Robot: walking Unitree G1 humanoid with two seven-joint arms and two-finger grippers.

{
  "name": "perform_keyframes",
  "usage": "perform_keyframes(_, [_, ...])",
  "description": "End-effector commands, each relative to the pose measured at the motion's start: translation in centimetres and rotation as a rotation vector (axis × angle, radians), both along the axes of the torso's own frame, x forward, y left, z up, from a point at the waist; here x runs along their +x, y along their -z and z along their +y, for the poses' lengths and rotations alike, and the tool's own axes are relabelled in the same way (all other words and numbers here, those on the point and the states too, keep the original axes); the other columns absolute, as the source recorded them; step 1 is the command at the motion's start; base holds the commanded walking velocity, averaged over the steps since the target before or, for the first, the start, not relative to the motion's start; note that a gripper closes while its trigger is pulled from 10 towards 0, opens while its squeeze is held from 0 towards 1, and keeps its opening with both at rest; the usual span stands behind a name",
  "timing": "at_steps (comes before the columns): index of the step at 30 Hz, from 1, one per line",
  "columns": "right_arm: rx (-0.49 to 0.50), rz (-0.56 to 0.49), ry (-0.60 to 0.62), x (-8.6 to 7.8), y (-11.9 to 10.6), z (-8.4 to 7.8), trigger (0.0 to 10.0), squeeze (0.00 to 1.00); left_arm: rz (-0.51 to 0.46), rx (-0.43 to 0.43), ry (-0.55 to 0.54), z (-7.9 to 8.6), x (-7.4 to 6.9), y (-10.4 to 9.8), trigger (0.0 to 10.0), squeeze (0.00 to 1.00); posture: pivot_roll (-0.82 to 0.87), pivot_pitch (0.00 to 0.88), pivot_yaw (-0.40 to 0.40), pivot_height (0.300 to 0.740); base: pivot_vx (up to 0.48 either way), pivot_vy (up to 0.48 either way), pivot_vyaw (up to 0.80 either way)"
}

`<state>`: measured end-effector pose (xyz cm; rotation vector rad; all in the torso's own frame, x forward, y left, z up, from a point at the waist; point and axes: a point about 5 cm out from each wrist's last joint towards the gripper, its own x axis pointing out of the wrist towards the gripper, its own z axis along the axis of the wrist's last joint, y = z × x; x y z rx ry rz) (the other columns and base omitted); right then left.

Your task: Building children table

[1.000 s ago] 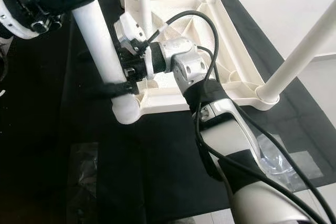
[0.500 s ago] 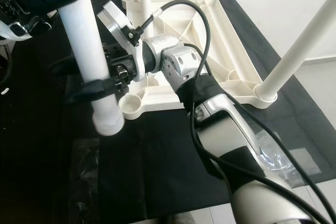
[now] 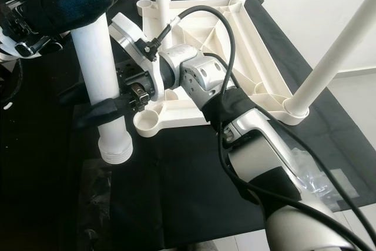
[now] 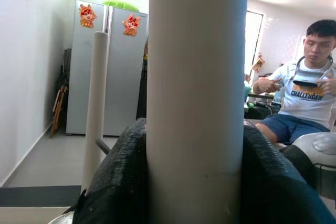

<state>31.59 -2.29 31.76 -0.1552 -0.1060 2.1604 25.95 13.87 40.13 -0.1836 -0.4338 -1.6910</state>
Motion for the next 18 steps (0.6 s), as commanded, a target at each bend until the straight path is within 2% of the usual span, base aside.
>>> perform_keyframes(1, [0.036,-0.005,0.062,0.8,-0.2,-1.6,0.0,0.0,-0.022,-0.017,-0.133,1.1,0.8,-0.1,10.0,1.0,-0.03,0.123,0.002,0.74,0.0,0.0,0.0])
perform_keyframes(3, [0.036,-0.005,0.062,0.8,-0.2,-1.6,0.0,0.0,-0.022,-0.017,-0.133,1.1,0.8,-0.1,10.0,1.0,-0.03,0.123,0.002,0.74,0.0,0.0,0.0])
perform_keyframes(4, [0.045,-0.008,0.075,1.0,-0.3,-1.9,0.0,0.0,-0.024,-0.035,-0.22,1.6,1.4,-0.3,10.0,1.0,-0.03,0.124,0.001,0.74,0.0,0.0,0.0])
perform_keyframes(5, [0.063,-0.015,0.113,1.4,-0.6,-2.5,0.0,0.0,-0.036,-0.077,-0.361,2.6,2.0,-0.8,10.0,1.0,-0.04,0.134,0.002,0.74,0.0,0.0,0.0])
perform_keyframes(6, [0.063,-0.015,0.113,1.4,-0.6,-2.5,0.0,0.0,-0.036,-0.077,-0.361,2.6,2.0,-0.8,10.0,1.0,-0.04,0.134,0.002,0.74,0.0,0.0,0.0])
perform_keyframes(7, [0.079,-0.022,0.152,1.9,-0.8,-3.1,0.0,0.0,-0.053,-0.128,-0.521,4.1,2.5,-1.3,10.0,1.0,-0.04,0.145,0.002,0.74,0.0,0.0,0.0])
perform_keyframes(8, [0.079,-0.022,0.152,1.9,-0.8,-3.1,0.0,0.0,-0.053,-0.128,-0.521,4.1,2.5,-1.3,10.0,1.0,-0.04,0.145,0.002,0.74,0.0,0.0,0.0])
perform_keyframes(9, [0.093,-0.03,0.201,2.3,-1.0,-3.8,0.0,0.0,-0.063,-0.169,-0.668,5.9,2.7,-1.5,10.0,1.0,-0.04,0.153,0.004,0.74,0.0,0.0,0.0])
perform_keyframes(11, [0.093,-0.03,0.201,2.3,-1.0,-3.8,0.0,0.0,-0.063,-0.169,-0.668,5.9,2.7,-1.5,10.0,1.0,-0.04,0.153,0.004,0.74,0.0,0.0,0.0])
perform_keyframes(12, [0.107,-0.037,0.255,2.8,-1.2,-4.4,0.0,0.0,-0.061,-0.198,-0.819,8.0,2.8,-1.2,10.0,1.0,-0.04,0.167,0.003,0.74,0.0,0.0,0.0])
perform_keyframes(13, [0.107,-0.037,0.255,2.8,-1.2,-4.4,0.0,0.0,-0.061,-0.198,-0.819,8.0,2.8,-1.2,10.0,1.0,-0.04,0.167,0.003,0.74,0.0,0.0,0.0])
perform_keyframes(14, [0.12,-0.049,0.334,3.4,-1.6,-5.1,0.0,0.0,-0.038,-0.187,-1.015,10.8,2.6,0.6,10.0,1.0,-0.04,0.192,-0.002,0.74,0.0,0.0,0.0])
perform_keyframes(15, [0.12,-0.049,0.334,3.4,-1.6,-5.1,0.0,0.0,-0.038,-0.187,-1.015,10.8,2.6,0.6,10.0,1.0,-0.04,0.192,-0.002,0.74,0.0,0.0,0.0])
perform_keyframes(17, [0.127,-0.072,0.435,4.1,-2.2,-6.0,0.0,0.0,0.011,-0.114,-1.339,14.2,1.4,4.5,10.0,1.0,-0.03,0.228,-0.012,0.74,0.0,0.0,0.0])
perform_keyframes(18, [0.127,-0.072,0.435,4.1,-2.2,-6.0,0.0,0.0,0.011,-0.114,-1.339,14.2,1.4,4.5,10.0,1.0,-0.03,0.228,-0.012,0.74,0.0,0.0,0.0])
